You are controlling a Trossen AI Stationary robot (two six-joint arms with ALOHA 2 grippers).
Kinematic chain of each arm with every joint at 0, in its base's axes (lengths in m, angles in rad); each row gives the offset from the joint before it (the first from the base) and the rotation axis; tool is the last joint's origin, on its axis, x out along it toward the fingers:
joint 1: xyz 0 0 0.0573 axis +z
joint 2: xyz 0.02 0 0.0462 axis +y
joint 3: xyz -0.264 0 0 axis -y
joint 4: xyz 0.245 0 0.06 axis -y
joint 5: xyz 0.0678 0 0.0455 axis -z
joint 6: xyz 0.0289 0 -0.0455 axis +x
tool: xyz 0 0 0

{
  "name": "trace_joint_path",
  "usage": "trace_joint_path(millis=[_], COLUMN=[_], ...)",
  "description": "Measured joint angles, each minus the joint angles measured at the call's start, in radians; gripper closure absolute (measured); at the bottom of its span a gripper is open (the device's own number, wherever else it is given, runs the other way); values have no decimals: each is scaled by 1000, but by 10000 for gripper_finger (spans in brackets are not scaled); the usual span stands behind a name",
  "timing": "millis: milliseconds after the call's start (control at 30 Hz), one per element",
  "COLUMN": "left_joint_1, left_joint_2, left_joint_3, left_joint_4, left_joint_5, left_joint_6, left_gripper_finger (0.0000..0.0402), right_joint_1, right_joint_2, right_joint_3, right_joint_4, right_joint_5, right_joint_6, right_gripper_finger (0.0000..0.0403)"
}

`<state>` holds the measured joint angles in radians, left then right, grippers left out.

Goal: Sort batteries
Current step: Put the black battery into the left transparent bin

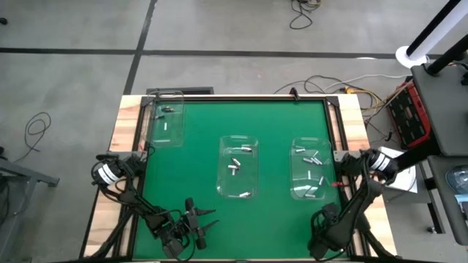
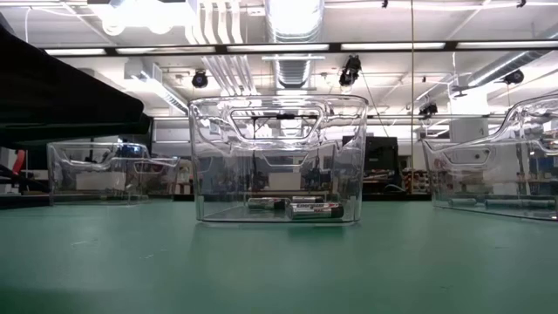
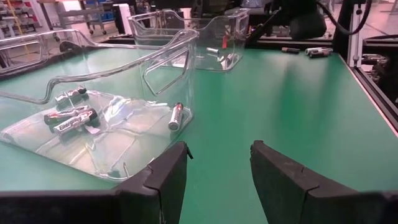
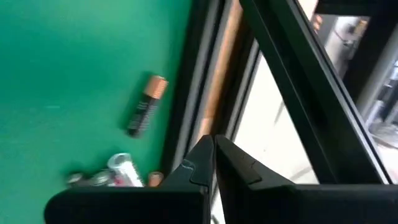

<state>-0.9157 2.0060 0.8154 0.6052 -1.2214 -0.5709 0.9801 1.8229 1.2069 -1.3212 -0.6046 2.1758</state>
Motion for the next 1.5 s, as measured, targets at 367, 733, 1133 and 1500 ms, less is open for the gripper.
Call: trace_joint_path(millis=[367,733,1133,1500], left_joint_1=[-1,-1,-1,-5], left_joint_2=[0,0,0,0], left_joint_3=[0,0,1,1], left_joint_4=[0,-1,-1,0], left_joint_5=[0,0,0,-1], left_joint_6=[-7,-11,-8,-9], left_gripper_finger=[245,245,245,245], right_joint_1=[-12,-26,-22,-27], right_joint_2=[110,118,-50,-119], right_joint_3=[-49,32,63,-150], right_joint_4=[148,24,-5,326], right_joint_5=[-77,7,205,235], right_joint_6=[-148,-148,2,78], right_gripper_finger=[394,394,295,223])
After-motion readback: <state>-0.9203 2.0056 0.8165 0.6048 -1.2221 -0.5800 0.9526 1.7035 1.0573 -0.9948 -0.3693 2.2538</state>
